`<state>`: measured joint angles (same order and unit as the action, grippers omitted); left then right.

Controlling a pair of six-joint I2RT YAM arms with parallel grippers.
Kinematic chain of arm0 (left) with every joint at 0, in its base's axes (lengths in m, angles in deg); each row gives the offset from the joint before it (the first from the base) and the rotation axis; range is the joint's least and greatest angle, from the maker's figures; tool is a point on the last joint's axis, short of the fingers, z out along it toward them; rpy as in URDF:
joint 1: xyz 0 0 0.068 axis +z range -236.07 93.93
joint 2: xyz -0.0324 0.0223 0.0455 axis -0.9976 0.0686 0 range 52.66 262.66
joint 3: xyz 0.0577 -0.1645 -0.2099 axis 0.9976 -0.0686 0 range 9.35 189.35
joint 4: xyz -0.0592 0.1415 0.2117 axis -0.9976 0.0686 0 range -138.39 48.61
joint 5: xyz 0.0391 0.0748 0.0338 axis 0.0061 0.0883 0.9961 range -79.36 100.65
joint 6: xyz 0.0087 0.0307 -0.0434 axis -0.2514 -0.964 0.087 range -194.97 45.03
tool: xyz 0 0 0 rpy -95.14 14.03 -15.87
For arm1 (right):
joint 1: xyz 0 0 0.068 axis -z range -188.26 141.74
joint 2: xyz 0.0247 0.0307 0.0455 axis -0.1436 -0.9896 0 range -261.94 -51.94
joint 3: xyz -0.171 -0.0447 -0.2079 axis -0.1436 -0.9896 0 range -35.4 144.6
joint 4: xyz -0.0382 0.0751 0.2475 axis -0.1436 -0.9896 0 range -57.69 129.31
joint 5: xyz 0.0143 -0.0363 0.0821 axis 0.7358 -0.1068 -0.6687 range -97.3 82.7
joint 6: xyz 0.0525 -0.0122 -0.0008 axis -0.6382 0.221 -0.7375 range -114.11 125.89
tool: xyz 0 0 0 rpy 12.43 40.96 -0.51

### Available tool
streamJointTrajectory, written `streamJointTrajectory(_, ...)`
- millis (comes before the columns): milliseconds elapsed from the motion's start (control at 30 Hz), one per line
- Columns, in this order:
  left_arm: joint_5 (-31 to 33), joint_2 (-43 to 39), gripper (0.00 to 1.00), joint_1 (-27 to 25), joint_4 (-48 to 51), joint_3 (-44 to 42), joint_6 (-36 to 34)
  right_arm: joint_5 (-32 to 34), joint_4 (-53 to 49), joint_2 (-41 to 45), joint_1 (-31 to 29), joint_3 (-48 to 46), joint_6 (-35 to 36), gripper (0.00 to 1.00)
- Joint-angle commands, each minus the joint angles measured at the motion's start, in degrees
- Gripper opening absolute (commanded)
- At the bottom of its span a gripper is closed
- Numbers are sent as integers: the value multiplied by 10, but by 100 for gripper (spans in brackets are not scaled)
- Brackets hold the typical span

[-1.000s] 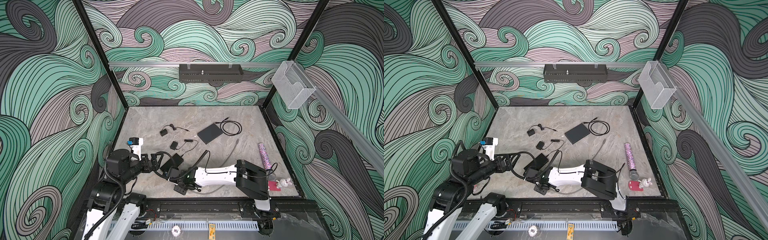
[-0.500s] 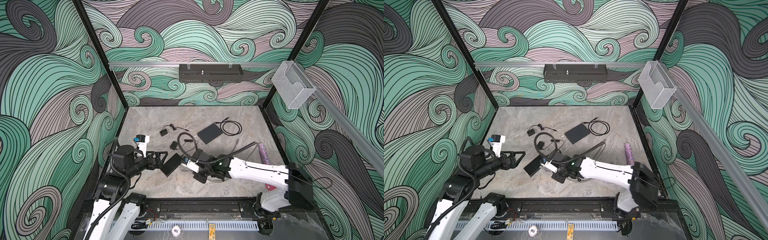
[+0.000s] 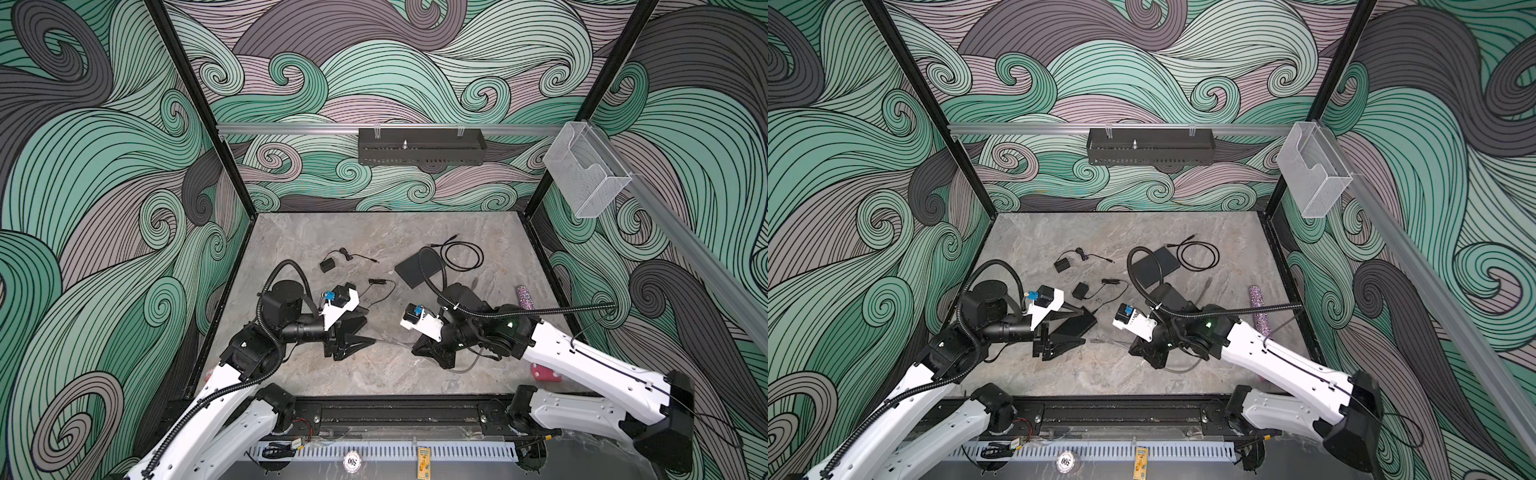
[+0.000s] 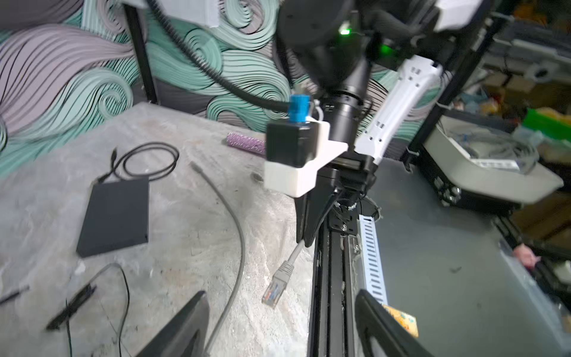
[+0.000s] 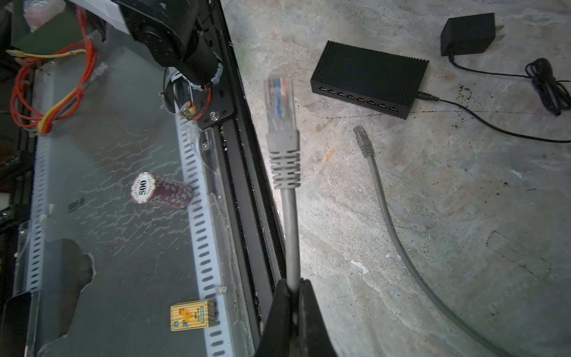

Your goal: Insert the plug into the switch port

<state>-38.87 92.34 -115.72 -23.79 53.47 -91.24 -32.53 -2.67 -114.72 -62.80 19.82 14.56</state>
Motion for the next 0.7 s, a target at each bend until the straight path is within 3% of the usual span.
streamJointTrajectory(0,-37,6,73,-14,38,6,-129,-47,-43,12,3,5,12,0)
streamJointTrajectory(167,-85,15,58,-38,34,-7,-151,-69,-57,32,3,2,38,0)
streamJointTrajectory(367,-88,21,58,-70,53,-5,-168,-107,-64,31,3,12,65,0)
streamJointTrajectory(667,-37,37,58,-100,41,-9,-136,-94,-17,45,2,15,38,0)
